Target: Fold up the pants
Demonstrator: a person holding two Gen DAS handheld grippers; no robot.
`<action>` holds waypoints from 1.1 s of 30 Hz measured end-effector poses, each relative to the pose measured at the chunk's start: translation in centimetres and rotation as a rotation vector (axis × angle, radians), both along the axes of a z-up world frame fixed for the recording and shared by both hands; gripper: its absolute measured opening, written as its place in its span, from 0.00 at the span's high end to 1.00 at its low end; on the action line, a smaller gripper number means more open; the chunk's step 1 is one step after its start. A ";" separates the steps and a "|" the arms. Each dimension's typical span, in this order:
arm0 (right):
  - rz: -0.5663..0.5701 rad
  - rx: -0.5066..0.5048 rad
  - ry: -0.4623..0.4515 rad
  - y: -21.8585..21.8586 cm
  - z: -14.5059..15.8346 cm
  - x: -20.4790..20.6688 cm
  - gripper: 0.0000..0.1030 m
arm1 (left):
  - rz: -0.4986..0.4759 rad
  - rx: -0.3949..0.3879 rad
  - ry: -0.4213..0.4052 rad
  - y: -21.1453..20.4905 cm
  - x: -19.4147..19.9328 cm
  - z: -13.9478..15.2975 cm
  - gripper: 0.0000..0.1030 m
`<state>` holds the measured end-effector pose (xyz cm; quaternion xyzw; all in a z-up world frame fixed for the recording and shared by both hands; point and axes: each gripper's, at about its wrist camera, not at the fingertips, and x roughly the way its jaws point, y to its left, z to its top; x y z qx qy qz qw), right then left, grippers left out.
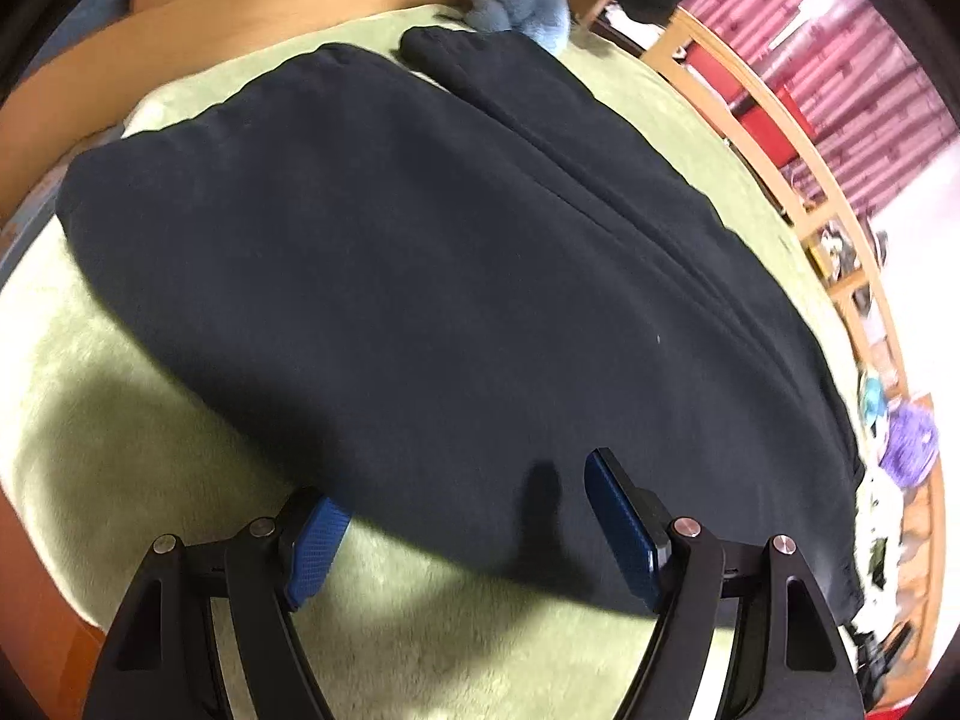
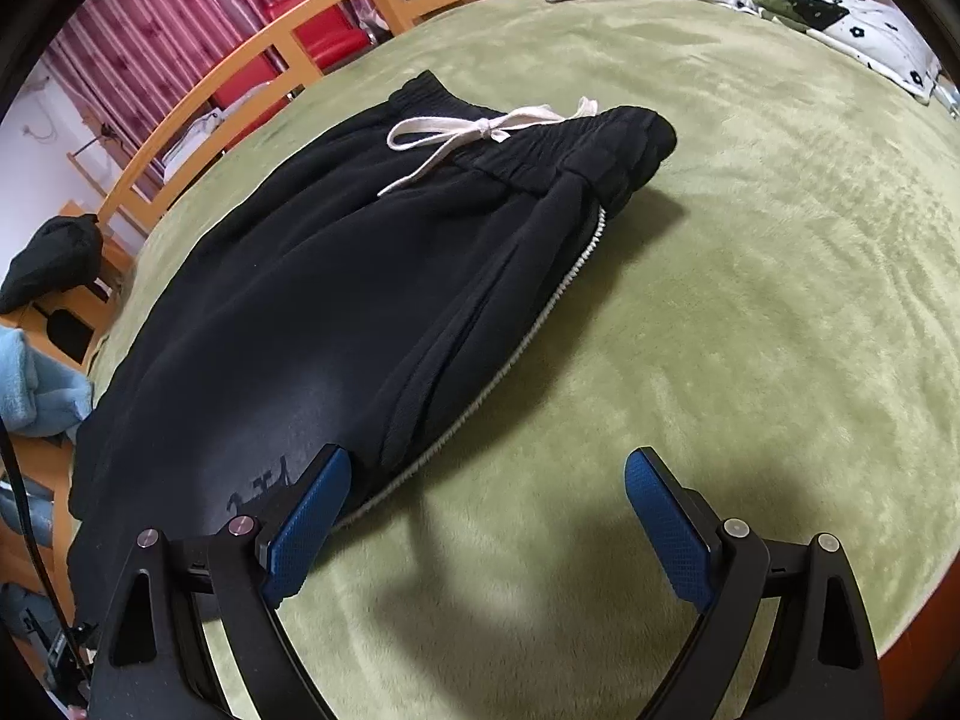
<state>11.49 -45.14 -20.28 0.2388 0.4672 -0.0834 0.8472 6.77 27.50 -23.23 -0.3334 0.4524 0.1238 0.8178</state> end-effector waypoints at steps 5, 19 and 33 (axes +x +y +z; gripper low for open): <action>0.000 0.019 -0.024 0.7 -0.4 1.4 0.10 | 0.026 -0.026 -0.032 0.1 0.5 -0.3 0.29; 0.090 0.024 -0.118 2.9 1.6 3.9 0.80 | 0.041 0.012 -0.050 1.5 0.3 4.8 0.90; 0.166 -0.011 -0.213 3.7 9.3 3.4 0.82 | 0.001 0.115 -0.198 1.0 1.2 12.7 0.90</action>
